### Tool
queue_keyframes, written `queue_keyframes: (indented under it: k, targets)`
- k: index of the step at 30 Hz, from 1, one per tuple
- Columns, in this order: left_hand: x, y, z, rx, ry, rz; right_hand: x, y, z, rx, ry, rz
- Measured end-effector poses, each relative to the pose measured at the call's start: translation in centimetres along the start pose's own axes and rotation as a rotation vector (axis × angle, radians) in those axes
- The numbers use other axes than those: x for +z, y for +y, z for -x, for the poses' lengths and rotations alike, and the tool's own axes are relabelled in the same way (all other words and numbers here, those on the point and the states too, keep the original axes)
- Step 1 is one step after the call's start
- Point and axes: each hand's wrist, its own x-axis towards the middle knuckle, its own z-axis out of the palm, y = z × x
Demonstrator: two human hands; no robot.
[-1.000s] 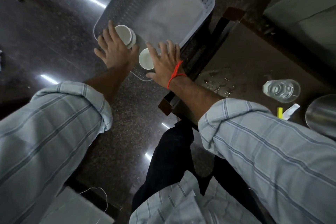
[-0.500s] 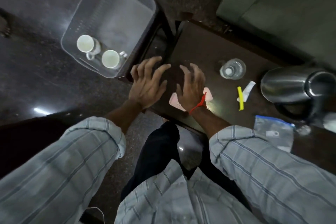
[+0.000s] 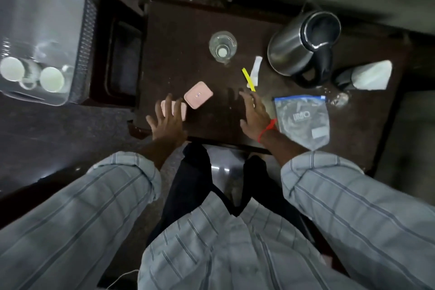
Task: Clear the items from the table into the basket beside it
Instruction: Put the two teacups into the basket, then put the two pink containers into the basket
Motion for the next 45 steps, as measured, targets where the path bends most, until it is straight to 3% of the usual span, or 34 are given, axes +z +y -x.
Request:
queue_keyframes:
  k: [6,15,23,27,35,39,43,45]
  targets:
    - [0.6,-1.1,-3.0,-0.054,-0.079,0.005,2.1,-1.4,-4.4,-0.132,-0.209,0.178]
    - [2.6,-3.0,-5.7,-0.051,-0.13,0.071,6.3,-7.0,-8.6,-0.246,-0.275,0.378]
    - [4.3,-5.0,-6.1,0.05,0.024,0.112,8.3,-8.8,-9.1,-0.136,-0.051,0.59]
    - [2.7,-6.6,-5.4,0.06,0.054,0.183,8.2,-9.9,-9.7,-0.059,-0.074,0.611]
    - [-4.4,-11.5,-4.6,0.069,0.33,0.365,7.2,-16.0,-10.1,0.066,0.021,0.313]
    - [-9.6,-15.2,-5.6,0.032,0.538,0.411,6.2,-23.1,-11.6,-0.025,0.07,0.223]
    - [-15.4,-19.6,-7.9,-0.061,0.846,0.424,4.9,-31.0,-13.5,-0.208,0.24,0.042]
    - [-17.9,-22.2,-9.4,-0.092,0.914,0.419,4.6,-34.4,-14.5,-0.294,0.297,-0.059]
